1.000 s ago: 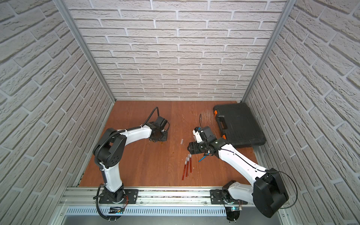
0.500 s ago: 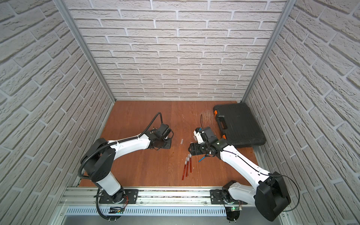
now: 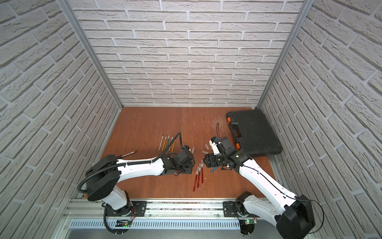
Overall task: Remove protective caps from carving knives
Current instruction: Pick up the carving knife from the center of the board.
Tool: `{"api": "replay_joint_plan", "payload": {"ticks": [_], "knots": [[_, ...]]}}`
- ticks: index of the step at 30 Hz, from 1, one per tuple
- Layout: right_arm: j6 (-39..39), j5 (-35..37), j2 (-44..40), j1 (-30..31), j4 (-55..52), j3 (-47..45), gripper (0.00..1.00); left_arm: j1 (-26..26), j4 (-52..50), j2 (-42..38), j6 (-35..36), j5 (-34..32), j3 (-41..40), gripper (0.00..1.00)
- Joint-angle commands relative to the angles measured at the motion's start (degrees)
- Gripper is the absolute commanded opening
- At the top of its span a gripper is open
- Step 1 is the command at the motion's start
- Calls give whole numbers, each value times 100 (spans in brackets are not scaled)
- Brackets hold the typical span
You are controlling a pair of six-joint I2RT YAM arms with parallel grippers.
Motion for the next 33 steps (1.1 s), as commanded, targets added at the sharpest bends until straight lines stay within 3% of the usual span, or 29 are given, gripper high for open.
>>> {"api": "replay_joint_plan", "payload": {"ticks": [1,33], "knots": [[28,134,-192,38,-182,-118,77,-186,297,187,-358,-36,20,23],[98,229,-278,42,-97,-209,77,-970,-775,1085,-509,-32,895,22]]}}
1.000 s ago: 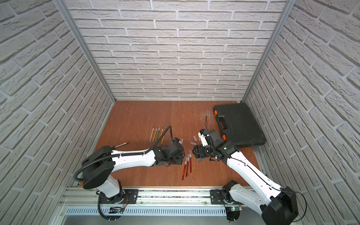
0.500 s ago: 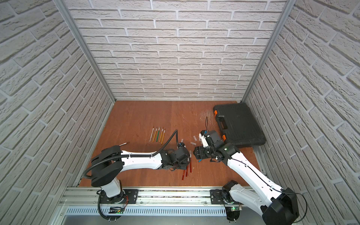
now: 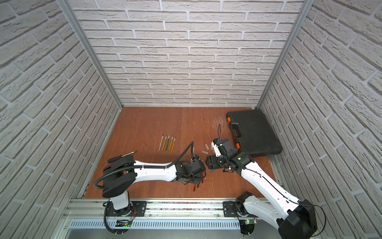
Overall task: Remove protective caps from carving knives
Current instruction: Pick up the carving knife from the center of the board.
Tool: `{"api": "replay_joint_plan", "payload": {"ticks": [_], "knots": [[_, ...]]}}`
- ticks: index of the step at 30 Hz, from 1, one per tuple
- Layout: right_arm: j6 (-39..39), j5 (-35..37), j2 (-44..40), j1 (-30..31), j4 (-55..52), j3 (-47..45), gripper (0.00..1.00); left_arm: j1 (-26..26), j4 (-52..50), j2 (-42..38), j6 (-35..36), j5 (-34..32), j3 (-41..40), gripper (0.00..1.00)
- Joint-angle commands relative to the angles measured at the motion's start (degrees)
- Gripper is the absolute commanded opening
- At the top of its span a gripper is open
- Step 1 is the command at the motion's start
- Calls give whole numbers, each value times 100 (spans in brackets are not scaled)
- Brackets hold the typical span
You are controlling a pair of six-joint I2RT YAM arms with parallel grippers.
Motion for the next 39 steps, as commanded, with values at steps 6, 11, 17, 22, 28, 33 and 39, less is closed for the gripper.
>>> {"api": "replay_joint_plan", "payload": {"ticks": [6,11,17,22,28,33,39], "knots": [[96,61,-128,38,106,-118,76,-147,-378,134,-126,-168,146,19],[115,82,-153,50,101,-131,76,-190,-590,189,-135,-244,216,18],[127,94,-157,43,101,-144,76,-223,-782,291,-126,-277,312,18],[125,123,-183,34,87,-143,76,-258,-1276,473,-65,-314,508,18],[144,159,-177,38,90,-140,76,-362,-2088,787,31,-592,844,18],[143,180,-176,38,80,-132,76,-422,-2650,1080,128,-764,1152,17],[274,263,-170,36,124,-173,74,-385,-2391,1002,139,-719,916,10]]}}
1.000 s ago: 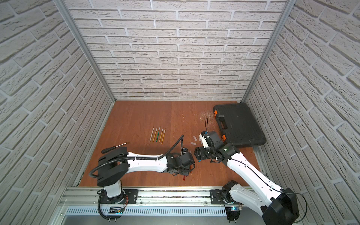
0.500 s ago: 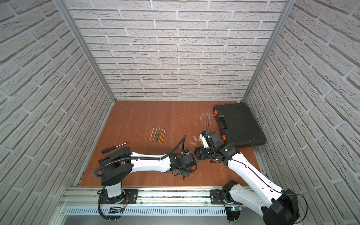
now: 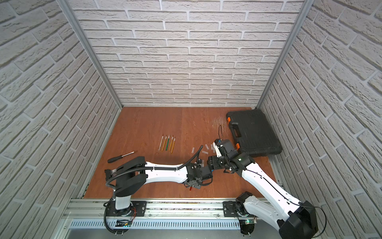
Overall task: Remove protective caps from carving knives
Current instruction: Pick up the carving knife from the center of the board, then remove the protective sleeve from the carving knife.
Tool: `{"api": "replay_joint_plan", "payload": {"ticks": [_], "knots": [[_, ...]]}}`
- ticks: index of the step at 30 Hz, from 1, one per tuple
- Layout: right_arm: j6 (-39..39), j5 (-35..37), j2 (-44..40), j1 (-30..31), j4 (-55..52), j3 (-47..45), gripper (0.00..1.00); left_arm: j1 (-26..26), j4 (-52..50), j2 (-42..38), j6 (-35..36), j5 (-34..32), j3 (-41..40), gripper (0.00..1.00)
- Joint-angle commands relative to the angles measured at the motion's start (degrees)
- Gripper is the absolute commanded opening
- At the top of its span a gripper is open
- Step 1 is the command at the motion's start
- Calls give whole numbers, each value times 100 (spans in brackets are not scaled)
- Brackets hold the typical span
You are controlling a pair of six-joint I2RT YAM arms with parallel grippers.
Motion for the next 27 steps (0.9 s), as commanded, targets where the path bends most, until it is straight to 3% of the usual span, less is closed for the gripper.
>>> {"api": "replay_joint_plan", "payload": {"ticks": [1,12,19,27], "knots": [[200,23,-85,33,203,-123,74,43,-223,151,78,66,-347,9],[1181,-213,-8,38,1160,-407,71,469,1236,-941,204,205,-1495,5],[1505,-551,422,40,2032,-629,67,866,3227,-1871,419,939,-2511,5],[1729,-1009,902,42,2828,-660,66,949,4513,-2138,660,1521,-2937,5]]}}
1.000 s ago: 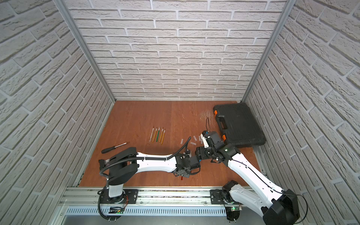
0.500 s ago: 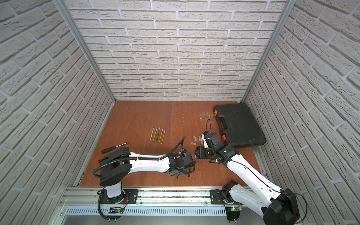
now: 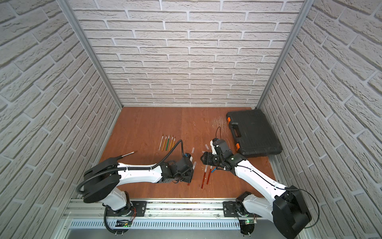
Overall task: Remove protective caps from carving knives
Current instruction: Remove the protective sleeve from the carving knife.
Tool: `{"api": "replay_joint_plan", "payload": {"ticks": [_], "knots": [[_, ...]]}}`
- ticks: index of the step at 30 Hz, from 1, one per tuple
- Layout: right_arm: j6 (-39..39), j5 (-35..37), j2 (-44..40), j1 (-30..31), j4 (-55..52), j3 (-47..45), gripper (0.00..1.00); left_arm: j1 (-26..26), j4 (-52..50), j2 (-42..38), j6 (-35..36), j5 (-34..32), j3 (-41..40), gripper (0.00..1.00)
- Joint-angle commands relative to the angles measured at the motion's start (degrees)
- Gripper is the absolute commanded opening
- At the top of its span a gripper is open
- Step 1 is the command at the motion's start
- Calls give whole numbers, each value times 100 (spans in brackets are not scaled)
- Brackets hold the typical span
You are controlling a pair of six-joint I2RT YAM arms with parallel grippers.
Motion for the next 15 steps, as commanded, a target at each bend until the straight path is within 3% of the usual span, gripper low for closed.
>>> {"api": "replay_joint_plan", "payload": {"ticks": [1,11,15], "knots": [[195,-273,107,41,675,-31,66,11,1043,-145,118,332,-184,5],[329,-369,428,41,1061,-49,66,26,2323,-164,-84,455,-455,5],[360,-419,582,60,1213,-54,61,25,2476,-118,-92,528,-452,5]]}}
